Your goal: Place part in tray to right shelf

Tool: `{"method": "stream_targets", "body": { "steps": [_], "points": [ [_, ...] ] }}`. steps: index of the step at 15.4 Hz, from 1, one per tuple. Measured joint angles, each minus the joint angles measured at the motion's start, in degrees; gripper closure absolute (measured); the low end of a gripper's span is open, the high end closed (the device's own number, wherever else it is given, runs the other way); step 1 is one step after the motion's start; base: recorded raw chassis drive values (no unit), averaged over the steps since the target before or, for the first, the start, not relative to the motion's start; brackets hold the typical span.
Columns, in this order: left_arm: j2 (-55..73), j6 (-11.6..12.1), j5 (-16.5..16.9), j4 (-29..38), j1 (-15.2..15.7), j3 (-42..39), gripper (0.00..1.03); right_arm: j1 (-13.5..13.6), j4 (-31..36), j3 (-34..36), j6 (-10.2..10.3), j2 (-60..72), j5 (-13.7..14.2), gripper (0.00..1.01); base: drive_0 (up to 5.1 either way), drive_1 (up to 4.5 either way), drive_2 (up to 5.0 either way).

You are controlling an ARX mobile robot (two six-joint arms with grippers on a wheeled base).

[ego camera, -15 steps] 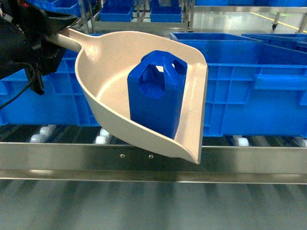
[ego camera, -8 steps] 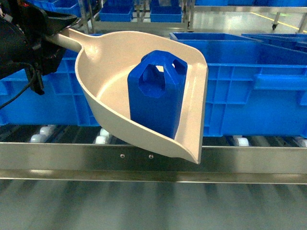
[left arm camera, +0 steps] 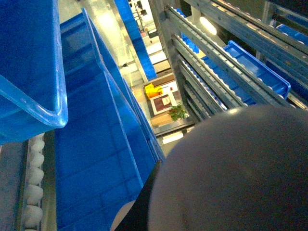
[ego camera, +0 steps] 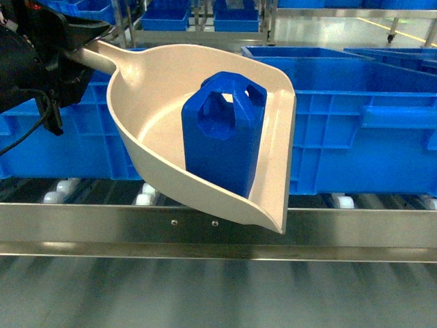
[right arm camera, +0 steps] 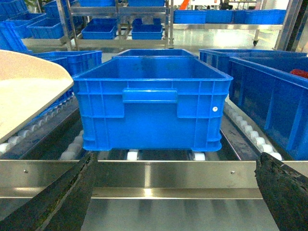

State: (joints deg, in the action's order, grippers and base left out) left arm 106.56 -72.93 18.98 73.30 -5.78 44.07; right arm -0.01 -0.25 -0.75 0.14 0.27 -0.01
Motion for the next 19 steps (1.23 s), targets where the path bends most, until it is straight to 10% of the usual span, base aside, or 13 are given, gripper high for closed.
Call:
{"method": "stream_targets", "body": {
  "steps": [18,19],
  "points": [
    [0.0,-0.11,-0.02,0.0,0.0,0.0,0.9,0.0,0.0,0.0,0.0,0.0,0.0,0.03,0.0,0.0,0.0],
    [-2.54,-0.09,-3.67,-10.6,-0.35,0.39,0.9,0.0,0.0,0.0,0.0,0.0,0.0,0.03,0.0,0.0,0.0]
  ]
}}
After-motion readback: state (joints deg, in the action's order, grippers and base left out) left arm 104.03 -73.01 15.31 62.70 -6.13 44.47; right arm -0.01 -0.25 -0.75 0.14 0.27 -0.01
